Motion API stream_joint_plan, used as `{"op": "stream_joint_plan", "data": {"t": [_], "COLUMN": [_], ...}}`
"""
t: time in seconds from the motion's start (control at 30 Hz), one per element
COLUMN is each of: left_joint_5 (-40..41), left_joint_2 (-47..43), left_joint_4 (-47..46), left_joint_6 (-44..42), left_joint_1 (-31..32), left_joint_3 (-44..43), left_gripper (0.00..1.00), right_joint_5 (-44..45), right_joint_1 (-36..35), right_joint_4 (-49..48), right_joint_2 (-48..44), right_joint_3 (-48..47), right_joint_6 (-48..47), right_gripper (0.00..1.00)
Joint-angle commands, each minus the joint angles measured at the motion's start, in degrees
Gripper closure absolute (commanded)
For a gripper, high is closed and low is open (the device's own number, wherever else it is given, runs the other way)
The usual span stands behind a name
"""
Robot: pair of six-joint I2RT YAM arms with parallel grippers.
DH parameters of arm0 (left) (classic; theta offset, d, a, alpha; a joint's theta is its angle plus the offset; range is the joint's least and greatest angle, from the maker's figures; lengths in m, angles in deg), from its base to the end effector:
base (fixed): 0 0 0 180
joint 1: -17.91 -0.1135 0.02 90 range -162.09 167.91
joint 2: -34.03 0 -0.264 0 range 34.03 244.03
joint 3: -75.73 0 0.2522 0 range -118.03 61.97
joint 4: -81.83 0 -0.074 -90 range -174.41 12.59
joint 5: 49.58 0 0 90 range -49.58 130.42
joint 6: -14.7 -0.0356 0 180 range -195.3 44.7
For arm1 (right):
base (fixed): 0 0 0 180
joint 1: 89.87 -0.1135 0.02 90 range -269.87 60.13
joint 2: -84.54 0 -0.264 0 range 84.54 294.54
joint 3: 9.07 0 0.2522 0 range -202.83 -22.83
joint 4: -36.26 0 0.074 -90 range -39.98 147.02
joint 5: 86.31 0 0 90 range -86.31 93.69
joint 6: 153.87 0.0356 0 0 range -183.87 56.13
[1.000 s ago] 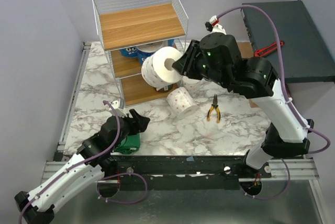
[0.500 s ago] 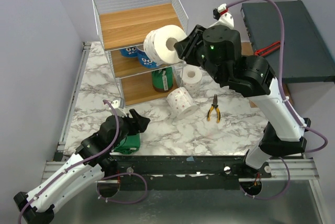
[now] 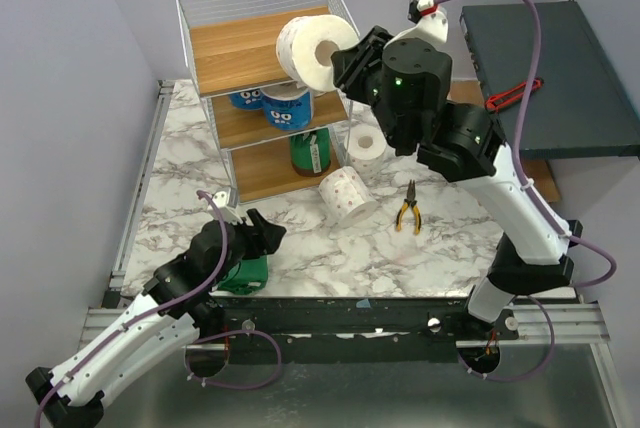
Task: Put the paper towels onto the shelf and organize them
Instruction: Place the paper towel on the shelf.
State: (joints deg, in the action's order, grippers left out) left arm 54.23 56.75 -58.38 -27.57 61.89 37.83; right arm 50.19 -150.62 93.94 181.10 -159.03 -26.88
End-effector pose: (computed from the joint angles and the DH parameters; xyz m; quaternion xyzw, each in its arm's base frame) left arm 0.0912 -0.0762 0.2363 -0.0922 0.8329 -0.3143 0.4461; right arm 0.1685 0.2480 0.5709 0.1241 0.7143 0.2804 0.6290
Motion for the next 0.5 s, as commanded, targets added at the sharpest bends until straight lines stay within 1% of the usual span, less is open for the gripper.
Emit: {"op": "stream_joint_plan", "data": {"t": [0.0,0.2,0.37,0.47], "left_joint_5": [-0.1,0.7,2.1,2.8], "left_joint_2": [-0.1,1.3,2.9,3.3], "left_joint_4": [-0.4,-1.6,-3.7,-5.5], "left_joint_6": [-1.9,-3.2,-5.1,-7.6], "left_joint_1": [0.0,0.0,0.0,0.0], "left_joint_3": [-3.1,-5.5,-9.3,-12.0], "left_gripper": [0.34,0.34,0.34,0.33], "right_joint_5": [4.8,6.1,7.0,5.8], "right_joint_1": [-0.1,-0.2,0.8,1.7], "right_joint_4": [-5.0,-4.9,-5.2,-5.2], "right_joint_2": [1.5,2.0,2.0,2.2], "right_joint_3": [-1.1,-1.0,0.2,0.6], "right_joint_6": [-1.0,-1.3,-1.3,-0.7], "right_gripper": [0.99,0.99,0.99,0.97]}}
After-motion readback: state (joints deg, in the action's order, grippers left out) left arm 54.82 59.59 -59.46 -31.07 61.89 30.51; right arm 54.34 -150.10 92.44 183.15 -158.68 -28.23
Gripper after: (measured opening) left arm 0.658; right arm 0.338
